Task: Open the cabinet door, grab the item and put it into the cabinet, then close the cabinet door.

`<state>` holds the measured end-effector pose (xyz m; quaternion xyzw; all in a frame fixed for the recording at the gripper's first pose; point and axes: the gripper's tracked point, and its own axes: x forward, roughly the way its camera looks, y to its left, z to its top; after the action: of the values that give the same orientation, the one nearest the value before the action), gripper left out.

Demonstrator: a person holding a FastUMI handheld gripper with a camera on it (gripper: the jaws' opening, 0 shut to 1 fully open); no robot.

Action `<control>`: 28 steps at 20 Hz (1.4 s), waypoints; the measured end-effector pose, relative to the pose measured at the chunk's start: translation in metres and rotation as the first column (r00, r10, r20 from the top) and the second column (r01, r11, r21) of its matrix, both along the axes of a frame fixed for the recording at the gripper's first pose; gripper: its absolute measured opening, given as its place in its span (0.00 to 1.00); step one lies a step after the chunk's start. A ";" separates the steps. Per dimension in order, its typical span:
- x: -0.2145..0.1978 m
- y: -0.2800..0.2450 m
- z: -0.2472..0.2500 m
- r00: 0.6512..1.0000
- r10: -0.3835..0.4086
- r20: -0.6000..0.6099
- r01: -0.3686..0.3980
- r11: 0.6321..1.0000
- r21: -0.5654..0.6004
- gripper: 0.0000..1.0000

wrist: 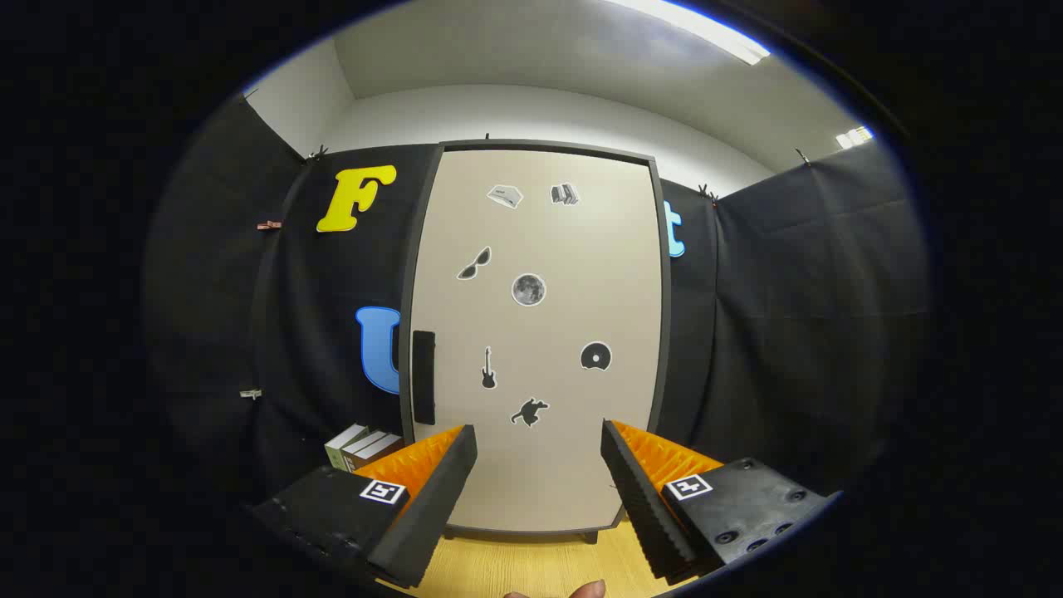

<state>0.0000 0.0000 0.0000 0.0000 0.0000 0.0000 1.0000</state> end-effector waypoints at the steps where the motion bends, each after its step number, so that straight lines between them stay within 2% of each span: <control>1: 0.001 0.000 0.001 1.000 0.000 0.001 0.000 1.000 0.001 0.97; 18: 0.011 0.019 -0.001 0.999 0.030 -0.016 -0.029 0.999 0.036 0.97; 28: 0.086 0.110 0.003 0.992 0.123 -0.013 -0.122 0.990 0.065 0.97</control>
<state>0.0863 0.1101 0.0026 0.0323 0.0085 0.0612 0.9976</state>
